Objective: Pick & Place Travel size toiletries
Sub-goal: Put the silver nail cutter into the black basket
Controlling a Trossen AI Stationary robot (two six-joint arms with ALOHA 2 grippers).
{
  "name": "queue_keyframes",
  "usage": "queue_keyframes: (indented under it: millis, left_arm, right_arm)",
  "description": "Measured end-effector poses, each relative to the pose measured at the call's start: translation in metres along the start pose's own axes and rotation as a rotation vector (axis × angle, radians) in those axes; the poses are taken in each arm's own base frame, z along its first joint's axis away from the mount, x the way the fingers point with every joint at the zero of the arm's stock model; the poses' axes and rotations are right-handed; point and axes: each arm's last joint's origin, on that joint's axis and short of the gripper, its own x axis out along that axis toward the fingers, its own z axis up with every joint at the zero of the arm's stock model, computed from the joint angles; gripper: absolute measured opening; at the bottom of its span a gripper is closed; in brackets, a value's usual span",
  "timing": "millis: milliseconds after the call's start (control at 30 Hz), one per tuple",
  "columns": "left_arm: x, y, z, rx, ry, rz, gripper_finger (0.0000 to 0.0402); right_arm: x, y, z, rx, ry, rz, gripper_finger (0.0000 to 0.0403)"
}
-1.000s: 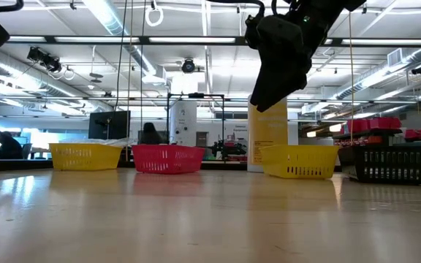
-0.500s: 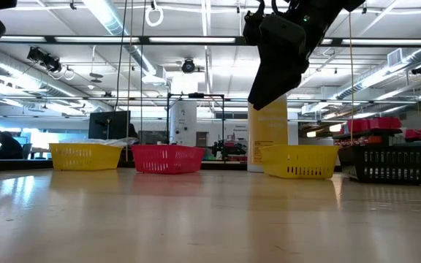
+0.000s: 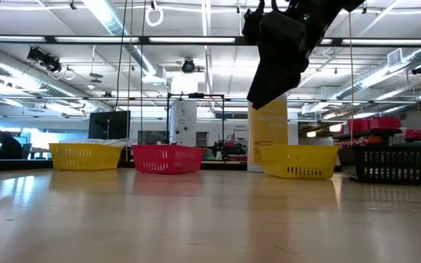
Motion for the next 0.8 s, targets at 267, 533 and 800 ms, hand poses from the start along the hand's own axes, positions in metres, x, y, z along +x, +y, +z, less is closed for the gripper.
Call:
queue_keyframes:
  millis: [267, 533, 800]
  left_arm:
    - [0.0, 0.009, 0.0, -0.022, 0.014, 0.11, 0.0177]
    - [0.007, 0.012, 0.0, -0.013, -0.037, 0.13, 0.0177]
    - [0.016, 0.011, -0.001, -0.014, -0.061, 0.128, 0.0177]
  right_arm:
    - [0.0, 0.001, 0.0, 0.006, 0.008, 0.028, 0.022]
    - [0.0, 0.001, 0.0, 0.007, 0.007, 0.028, 0.0214]
    - [0.0, 0.001, 0.0, 0.007, 0.006, 0.028, 0.0219]
